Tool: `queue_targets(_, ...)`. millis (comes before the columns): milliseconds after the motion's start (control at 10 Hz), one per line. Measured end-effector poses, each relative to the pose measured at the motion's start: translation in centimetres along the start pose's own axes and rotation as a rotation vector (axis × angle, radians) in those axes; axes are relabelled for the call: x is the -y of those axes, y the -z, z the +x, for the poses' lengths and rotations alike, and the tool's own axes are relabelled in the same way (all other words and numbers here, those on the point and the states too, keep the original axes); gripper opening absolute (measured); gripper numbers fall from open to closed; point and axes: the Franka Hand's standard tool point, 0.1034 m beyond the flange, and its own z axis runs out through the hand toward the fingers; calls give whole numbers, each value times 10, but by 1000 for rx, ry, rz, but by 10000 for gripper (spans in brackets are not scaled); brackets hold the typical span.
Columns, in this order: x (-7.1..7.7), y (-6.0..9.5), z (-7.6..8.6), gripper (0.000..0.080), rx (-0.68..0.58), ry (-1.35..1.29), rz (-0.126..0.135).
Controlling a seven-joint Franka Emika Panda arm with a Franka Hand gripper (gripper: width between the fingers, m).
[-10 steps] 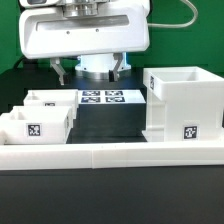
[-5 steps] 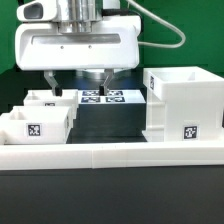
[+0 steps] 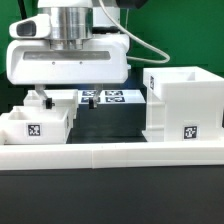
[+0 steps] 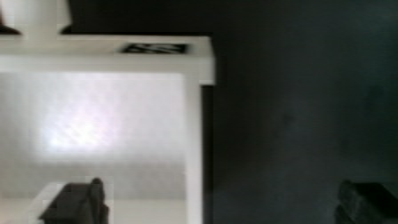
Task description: Assemble drawer
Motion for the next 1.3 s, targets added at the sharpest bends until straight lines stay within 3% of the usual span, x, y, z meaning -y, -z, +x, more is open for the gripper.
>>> queue_targets(600,2,-1,-1,649,4,2,1)
queue_targets(700,3,-1,-3,649,27,2,12)
queue_targets(900,-3,-3,-5,649,33,-7,12)
queue_targets(1000,5,-6,-11,649,108,-16,37)
queue_targets(1100,9,-7,-7,649,151,-10,51)
queue_targets(1300,6,-14,-6,649,119,-8,32)
